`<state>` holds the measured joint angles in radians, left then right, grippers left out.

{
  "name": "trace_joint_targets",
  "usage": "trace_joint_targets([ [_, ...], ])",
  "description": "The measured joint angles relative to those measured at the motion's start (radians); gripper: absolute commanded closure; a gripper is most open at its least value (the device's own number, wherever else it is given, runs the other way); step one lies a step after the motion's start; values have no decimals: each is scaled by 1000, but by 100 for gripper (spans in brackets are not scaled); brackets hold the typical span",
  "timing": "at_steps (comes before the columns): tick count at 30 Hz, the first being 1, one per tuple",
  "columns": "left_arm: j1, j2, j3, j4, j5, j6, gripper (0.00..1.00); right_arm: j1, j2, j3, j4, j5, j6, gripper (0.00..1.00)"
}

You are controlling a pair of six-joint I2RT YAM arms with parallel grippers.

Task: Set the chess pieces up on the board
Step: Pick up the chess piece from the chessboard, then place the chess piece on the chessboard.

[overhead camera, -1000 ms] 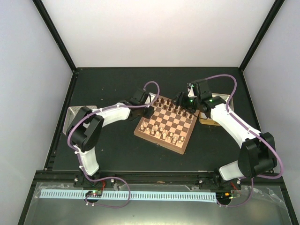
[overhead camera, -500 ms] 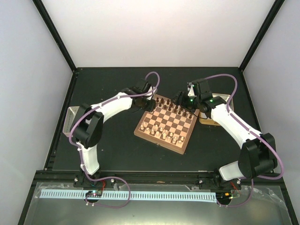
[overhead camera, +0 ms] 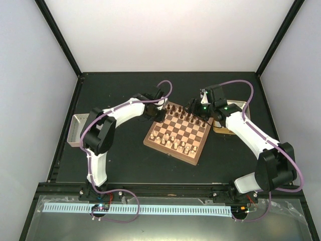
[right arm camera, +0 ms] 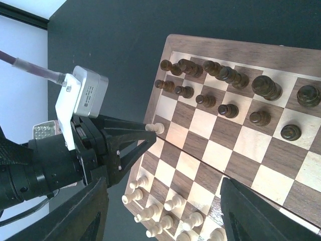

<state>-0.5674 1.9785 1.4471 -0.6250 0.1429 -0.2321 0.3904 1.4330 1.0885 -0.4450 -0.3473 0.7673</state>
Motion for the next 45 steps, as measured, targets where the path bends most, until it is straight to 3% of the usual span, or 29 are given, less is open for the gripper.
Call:
trace_joint_targets([
  [12, 0, 39, 58, -4, 1, 4, 78, 0, 0, -3, 3, -11, 0, 38],
  [18, 1, 60, 63, -10, 0, 6, 89, 0, 0, -5, 3, -11, -1, 39],
  [26, 0, 37, 43, -17, -4, 11, 90, 0, 0, -9, 3, -11, -2, 40],
  [36, -49, -133, -89, -84, -4, 32, 89, 0, 0, -19, 4, -22, -2, 40],
  [45, -95, -139, -111, -130, 18, 67, 88, 0, 3, -20, 5, -30, -2, 40],
])
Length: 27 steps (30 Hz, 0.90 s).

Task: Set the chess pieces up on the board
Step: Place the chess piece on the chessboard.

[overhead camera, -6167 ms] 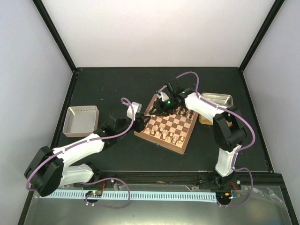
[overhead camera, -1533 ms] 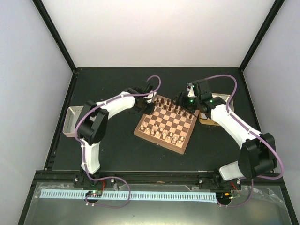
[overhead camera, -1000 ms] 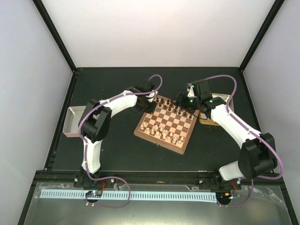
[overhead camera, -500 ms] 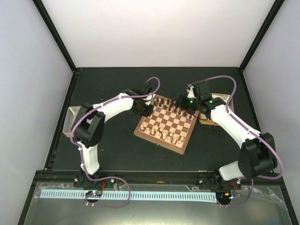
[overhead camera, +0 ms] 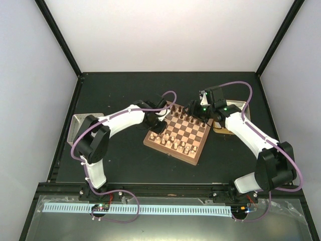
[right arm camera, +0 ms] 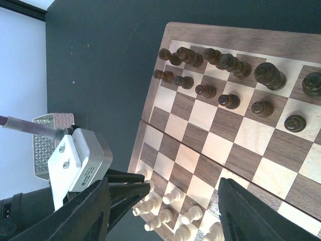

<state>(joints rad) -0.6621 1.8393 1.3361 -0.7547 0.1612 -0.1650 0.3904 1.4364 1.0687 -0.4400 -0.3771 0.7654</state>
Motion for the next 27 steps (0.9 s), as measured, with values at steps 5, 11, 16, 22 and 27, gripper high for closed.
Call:
trace_joint_targets([
  [5, -2, 5, 0, -3, 0, 5, 88, 0, 1, 0, 0, 0, 0, 40],
  [11, -3, 48, 0, -20, 0, 0, 88, 0, 1, -1, 0, -1, 0, 40],
  [16, -7, 51, 2, -20, 1, -9, 81, 0, 3, -2, 4, -3, 0, 40],
  [22, -7, 55, 3, -25, 8, -11, 73, 0, 3, -2, 6, -6, 0, 40],
  [27, -7, 55, 16, -33, 17, -11, 70, 0, 3, -2, 6, -7, 0, 40],
])
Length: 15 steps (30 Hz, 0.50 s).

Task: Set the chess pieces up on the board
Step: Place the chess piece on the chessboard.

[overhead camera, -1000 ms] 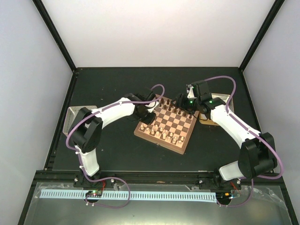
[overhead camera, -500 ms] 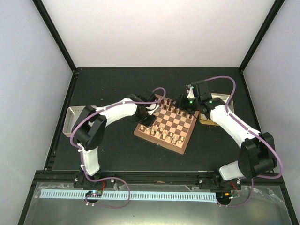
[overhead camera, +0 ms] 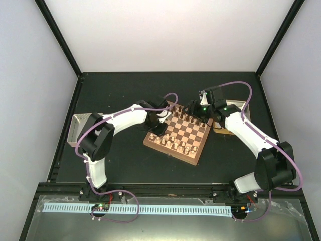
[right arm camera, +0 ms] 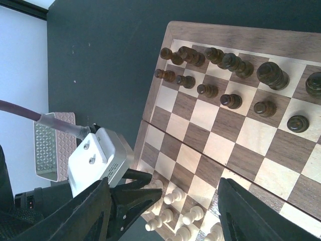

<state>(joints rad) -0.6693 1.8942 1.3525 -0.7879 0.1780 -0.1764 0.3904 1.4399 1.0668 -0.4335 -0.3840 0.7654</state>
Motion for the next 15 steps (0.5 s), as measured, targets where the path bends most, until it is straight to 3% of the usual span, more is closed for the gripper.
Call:
trace_joint_targets([
  [4, 0, -1, 9, -1, 18, -1, 64, 0, 0, 0, 0, 0, 0, 40],
  [9, 2, -45, 14, -3, 32, -20, 48, 0, -11, 0, -7, 14, -5, 37],
  [15, 34, -262, -24, 43, 0, -54, 33, 0, -105, -11, -54, 106, -56, 29],
])
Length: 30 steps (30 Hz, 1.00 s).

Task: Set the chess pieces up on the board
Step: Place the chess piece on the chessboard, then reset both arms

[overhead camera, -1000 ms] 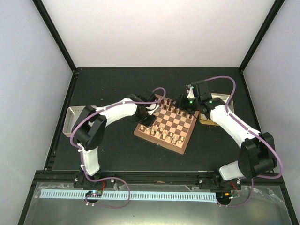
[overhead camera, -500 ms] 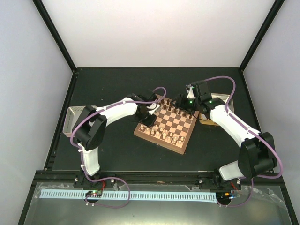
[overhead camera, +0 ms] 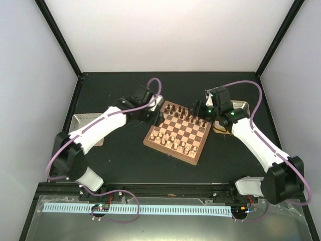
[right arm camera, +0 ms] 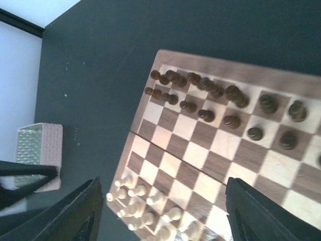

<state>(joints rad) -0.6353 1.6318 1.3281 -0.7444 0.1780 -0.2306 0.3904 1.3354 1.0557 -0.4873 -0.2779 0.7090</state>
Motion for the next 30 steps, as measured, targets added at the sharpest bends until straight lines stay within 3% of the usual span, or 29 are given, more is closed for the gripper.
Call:
trace_joint_targets([
  [4, 41, -210, -97, 80, -41, -14, 25, 0, -102, -40, -20, 71, -51, 24],
  [8, 63, -383, -212, 148, -104, -25, 2, 0, -179, -88, -57, 131, -93, 23],
  [13, 70, -550, -311, 183, -181, -58, 1, 0, -311, -157, -111, 270, -125, 15],
  [21, 72, -896, -456, 245, -235, -87, 1, -4, -746, -223, -155, 557, -180, 0],
  [25, 72, -1072, -494, 262, -249, -68, 1, -4, -908, -217, -161, 638, -213, 0],
  [30, 72, -1202, -473, 264, -280, -39, 1, -4, -965, -180, -204, 704, -242, 0],
])
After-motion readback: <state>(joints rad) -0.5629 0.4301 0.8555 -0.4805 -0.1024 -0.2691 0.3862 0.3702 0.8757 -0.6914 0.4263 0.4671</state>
